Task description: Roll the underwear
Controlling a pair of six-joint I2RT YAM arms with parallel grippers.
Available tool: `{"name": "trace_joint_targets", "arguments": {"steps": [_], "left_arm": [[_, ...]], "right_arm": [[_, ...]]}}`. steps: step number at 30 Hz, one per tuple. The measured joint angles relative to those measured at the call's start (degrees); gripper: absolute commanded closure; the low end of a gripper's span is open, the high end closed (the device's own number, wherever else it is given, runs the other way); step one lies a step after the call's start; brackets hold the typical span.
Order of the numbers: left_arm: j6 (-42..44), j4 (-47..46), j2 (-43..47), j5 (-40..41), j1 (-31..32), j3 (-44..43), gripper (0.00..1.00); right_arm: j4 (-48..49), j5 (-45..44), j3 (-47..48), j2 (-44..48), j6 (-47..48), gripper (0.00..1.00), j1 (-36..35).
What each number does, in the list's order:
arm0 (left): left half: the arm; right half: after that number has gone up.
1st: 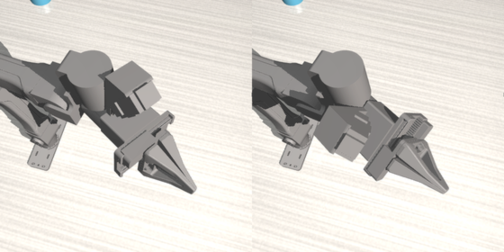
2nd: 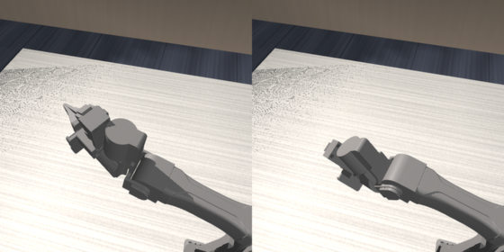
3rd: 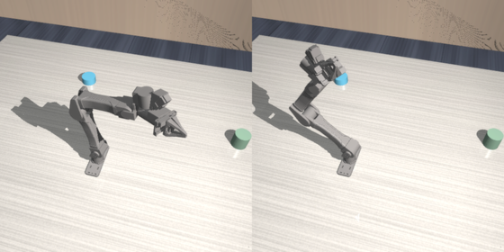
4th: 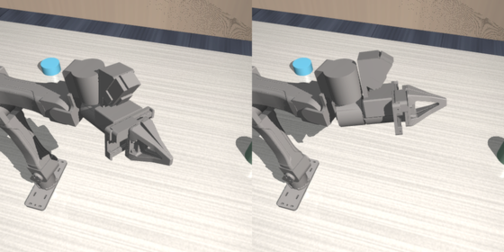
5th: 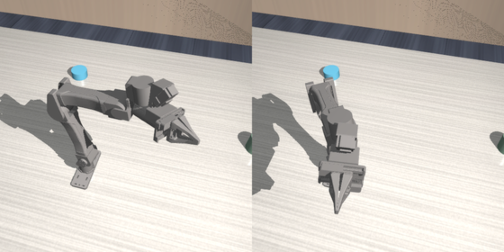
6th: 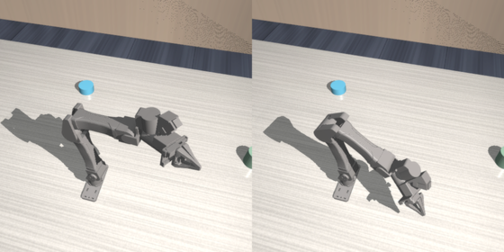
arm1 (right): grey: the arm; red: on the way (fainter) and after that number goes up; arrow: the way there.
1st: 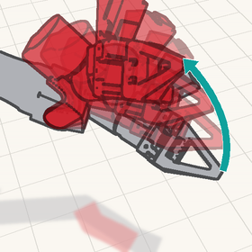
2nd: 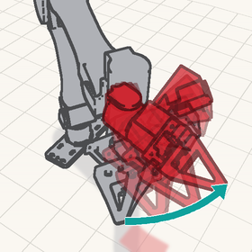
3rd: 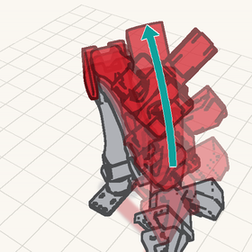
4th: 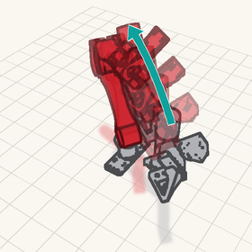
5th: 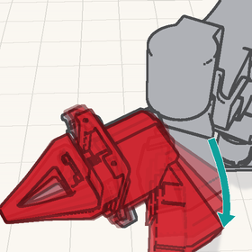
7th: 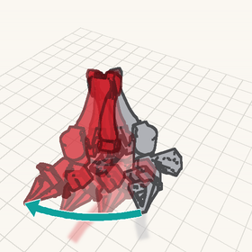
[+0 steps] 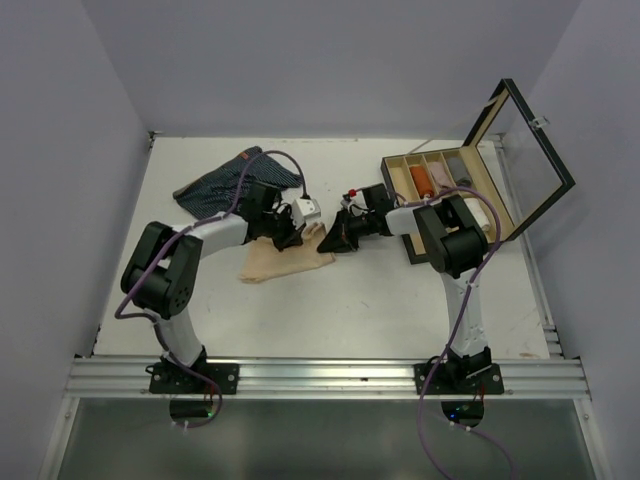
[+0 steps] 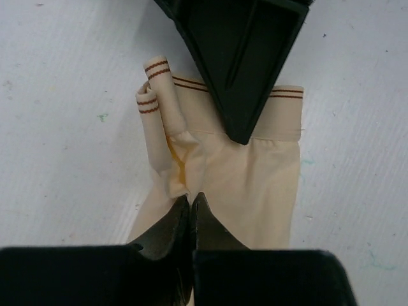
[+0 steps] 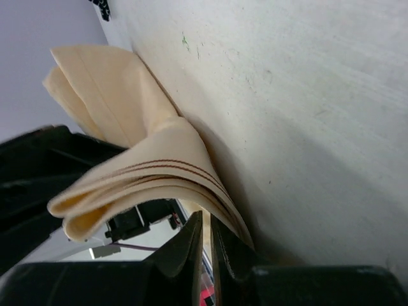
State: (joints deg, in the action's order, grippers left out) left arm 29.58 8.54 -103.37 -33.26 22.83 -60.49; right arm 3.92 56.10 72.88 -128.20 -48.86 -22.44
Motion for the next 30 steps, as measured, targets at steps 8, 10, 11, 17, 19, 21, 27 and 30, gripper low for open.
{"name": "trace_joint_targets", "arguments": {"steps": [8,10,11,17,19,21,27,30], "left_arm": [[-1.0,-6.7,6.1,7.1,6.3,10.0,1.0],[-1.6,-7.8,7.0,8.5,7.6,11.0,1.0],[-1.8,-8.1,7.1,9.4,8.0,11.1,0.99],[-5.0,-7.9,5.5,12.5,9.3,9.1,1.0],[-5.7,-6.9,3.1,13.1,9.4,6.8,1.0],[-6.2,-5.9,1.6,13.4,9.4,5.5,1.0],[-6.6,-2.7,0.1,13.8,9.5,3.4,1.0],[-6.6,-2.2,0.0,14.1,9.5,3.1,1.0]], "right_arm": [[3.7,0.0,-1.2,0.0,-2.2,0.85,0.0],[4.3,0.0,-1.4,0.0,-2.5,0.85,0.0],[4.5,0.0,-1.6,0.0,-2.6,0.85,0.0],[5.3,0.2,-1.9,0.0,-2.9,0.83,0.0],[5.1,0.4,-1.8,0.0,-2.8,0.81,0.1],[3.5,0.5,-1.2,0.1,-1.9,0.78,0.5],[-8.2,0.4,2.9,1.6,4.9,0.76,3.1],[-14.3,0.4,5.7,3.1,9.7,0.8,4.1]]}}
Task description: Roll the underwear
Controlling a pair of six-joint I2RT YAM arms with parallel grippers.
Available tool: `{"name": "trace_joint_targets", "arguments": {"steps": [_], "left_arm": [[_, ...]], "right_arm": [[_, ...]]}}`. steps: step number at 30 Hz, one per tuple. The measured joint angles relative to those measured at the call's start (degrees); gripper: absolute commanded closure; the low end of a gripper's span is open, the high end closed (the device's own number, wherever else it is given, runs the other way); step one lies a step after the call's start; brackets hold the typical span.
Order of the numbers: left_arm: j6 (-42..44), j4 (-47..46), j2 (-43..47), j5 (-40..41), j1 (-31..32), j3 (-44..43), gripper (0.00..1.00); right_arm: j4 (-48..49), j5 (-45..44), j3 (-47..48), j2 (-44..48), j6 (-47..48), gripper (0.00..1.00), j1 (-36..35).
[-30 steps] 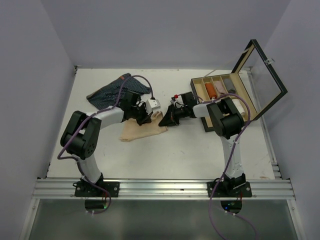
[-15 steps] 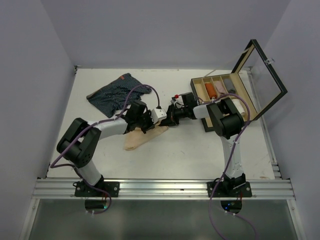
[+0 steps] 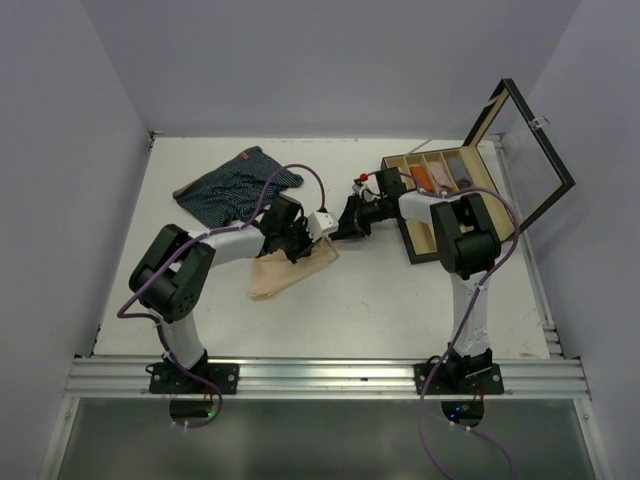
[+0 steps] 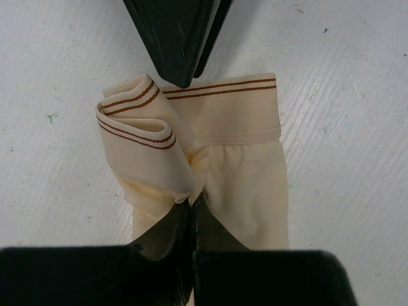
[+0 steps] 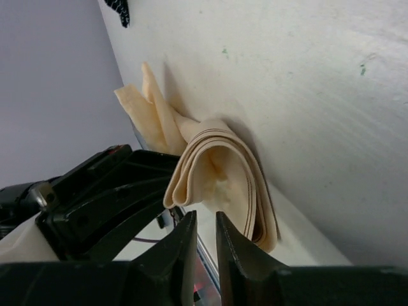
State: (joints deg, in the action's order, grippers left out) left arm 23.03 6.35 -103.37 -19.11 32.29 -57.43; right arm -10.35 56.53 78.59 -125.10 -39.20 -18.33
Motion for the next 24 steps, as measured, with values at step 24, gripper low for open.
{"name": "trace_joint_targets", "arguments": {"steps": [24], "left_arm": [[0.1,3.9,3.6,5.9,0.8,-0.4,0.96]], "right_arm": [[-3.3,0.8,-3.9,-1.8,5.0,0.89,-1.0]]}}
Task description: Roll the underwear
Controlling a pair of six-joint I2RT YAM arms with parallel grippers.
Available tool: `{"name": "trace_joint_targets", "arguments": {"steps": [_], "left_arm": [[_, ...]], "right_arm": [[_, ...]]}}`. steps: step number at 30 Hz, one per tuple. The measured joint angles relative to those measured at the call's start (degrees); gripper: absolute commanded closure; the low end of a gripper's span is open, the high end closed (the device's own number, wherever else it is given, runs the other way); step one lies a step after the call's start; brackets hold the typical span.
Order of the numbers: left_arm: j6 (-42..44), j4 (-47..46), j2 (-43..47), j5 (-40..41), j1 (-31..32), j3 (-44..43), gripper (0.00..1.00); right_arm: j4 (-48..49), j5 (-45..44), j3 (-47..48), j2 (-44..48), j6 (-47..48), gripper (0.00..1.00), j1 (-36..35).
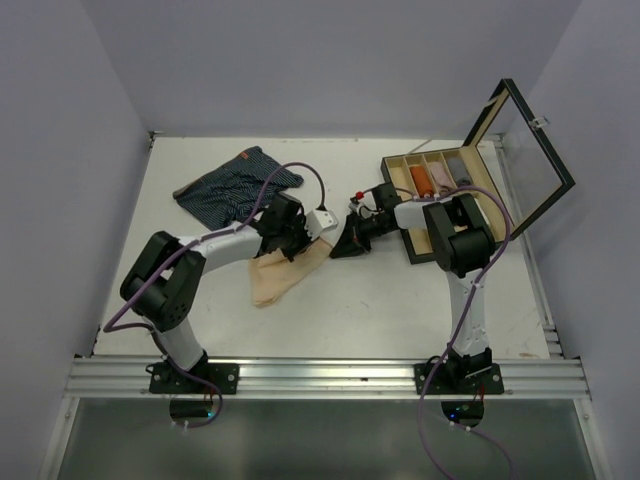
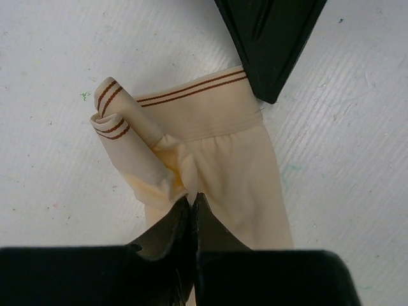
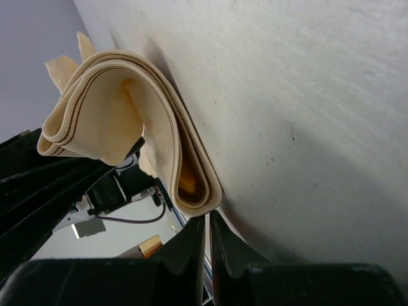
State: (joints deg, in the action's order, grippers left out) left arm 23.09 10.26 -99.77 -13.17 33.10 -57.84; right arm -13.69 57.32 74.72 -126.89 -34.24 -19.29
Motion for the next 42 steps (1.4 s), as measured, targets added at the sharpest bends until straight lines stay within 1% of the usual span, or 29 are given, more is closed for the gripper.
{"name": "trace_joint_targets", "arguments": {"steps": [7,11,17,19,21,24,28,31,34,38,42], "left_arm": [[0.0,1.4,1.8,1.0,2.9,0.0,0.95],[0.0,1.5,1.9,1.5,5.1,0.0,0.93],[-0.4,2.0,-0.7,1.7,6.4,0.1,0.89],[-0.6,2.4,-2.1,1.6,6.4,-0.1,0.84],[-0.9,2.4,-2.1,1.4,6.3,-0.1,0.79],[-1.2,2.4,-2.1,1.3,6.4,-0.1,0.74],[-1.5,2.4,-2.1,1.0,6.3,-0.1,0.72],[-1.5,2.4,-2.1,0.8,6.3,-0.1,0.71],[-1.5,2.4,-2.1,0.4,6.1,-0.1,0.71],[-1.6,2.4,-2.1,-0.3,5.8,-0.1,0.71],[-1.6,2.4,-2.1,-0.7,5.6,-0.1,0.71]], "right_arm": [[2.4,0.7,-1.1,0.1,-0.8,0.9,0.0],[3.5,0.7,-1.8,0.3,-1.0,0.9,-0.1],[3.5,0.7,-2.5,0.9,-1.2,0.9,-0.2],[2.3,0.7,-2.5,1.2,-0.6,0.89,-0.2],[0.2,0.7,-2.2,1.6,0.0,0.87,-0.1],[-3.4,0.8,-1.0,2.1,1.8,0.85,0.0],[-5.4,0.8,0.4,4.4,3.0,0.86,0.6],[-3.2,0.9,0.4,8.4,0.5,0.89,1.0],[3.0,0.9,-0.5,12.3,-4.9,0.92,1.3],[9.1,0.7,-1.7,14.0,-10.6,0.97,1.2],[8.1,-0.1,-1.7,13.7,-11.3,0.98,0.2]]}}
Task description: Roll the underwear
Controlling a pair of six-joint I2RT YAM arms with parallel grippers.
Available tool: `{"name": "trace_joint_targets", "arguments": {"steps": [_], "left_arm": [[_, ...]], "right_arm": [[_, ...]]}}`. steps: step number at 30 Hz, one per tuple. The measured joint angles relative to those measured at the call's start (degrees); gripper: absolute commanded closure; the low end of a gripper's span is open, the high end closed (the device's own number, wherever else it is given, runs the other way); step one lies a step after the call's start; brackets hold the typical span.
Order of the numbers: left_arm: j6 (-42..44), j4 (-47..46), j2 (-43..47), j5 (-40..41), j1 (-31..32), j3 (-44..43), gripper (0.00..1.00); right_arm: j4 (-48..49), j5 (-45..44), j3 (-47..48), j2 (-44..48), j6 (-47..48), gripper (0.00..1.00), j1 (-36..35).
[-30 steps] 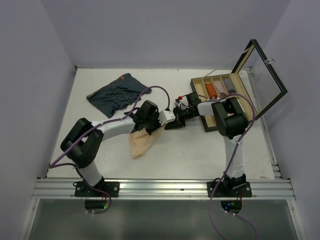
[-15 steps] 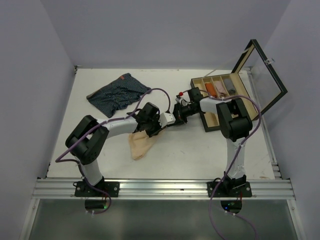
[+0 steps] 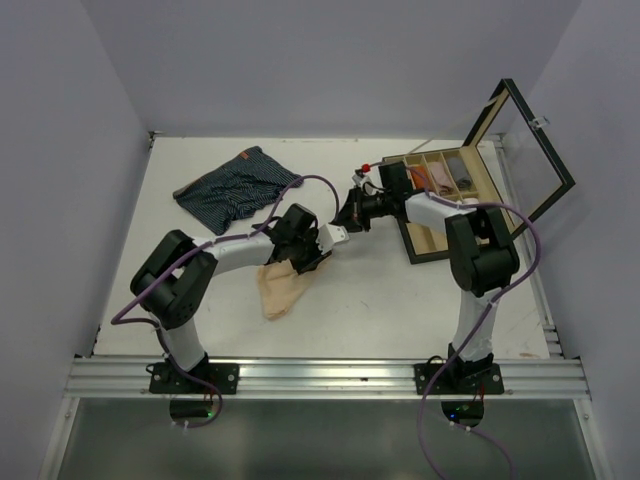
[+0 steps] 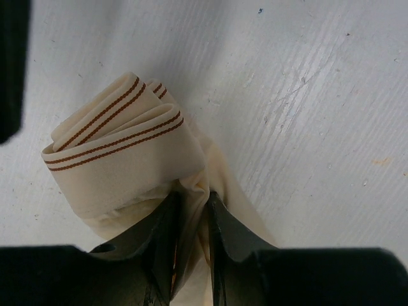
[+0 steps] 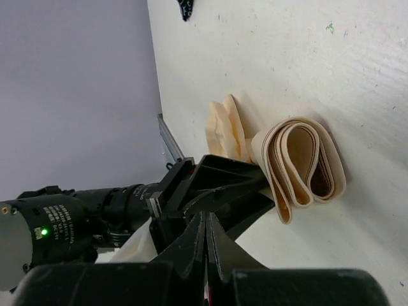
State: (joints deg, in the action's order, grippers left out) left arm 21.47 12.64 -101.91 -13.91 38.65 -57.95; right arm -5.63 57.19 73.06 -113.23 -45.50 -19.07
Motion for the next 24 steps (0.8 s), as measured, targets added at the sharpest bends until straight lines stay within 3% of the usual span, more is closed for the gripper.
{"name": "trace_joint_targets", "arguments": {"steps": [13,24], "left_arm": [[-0.9,0.0,0.0,-0.2,0.0,0.0,0.7],[-0.9,0.6,0.9,0.0,0.0,0.4,0.69]], "right_arm": [[-4.3,-3.2,0.0,-4.0,2.6,0.97,-3.7],[-6.5,-5.6,4.2,-12.8,8.0,0.97,-3.4]]}}
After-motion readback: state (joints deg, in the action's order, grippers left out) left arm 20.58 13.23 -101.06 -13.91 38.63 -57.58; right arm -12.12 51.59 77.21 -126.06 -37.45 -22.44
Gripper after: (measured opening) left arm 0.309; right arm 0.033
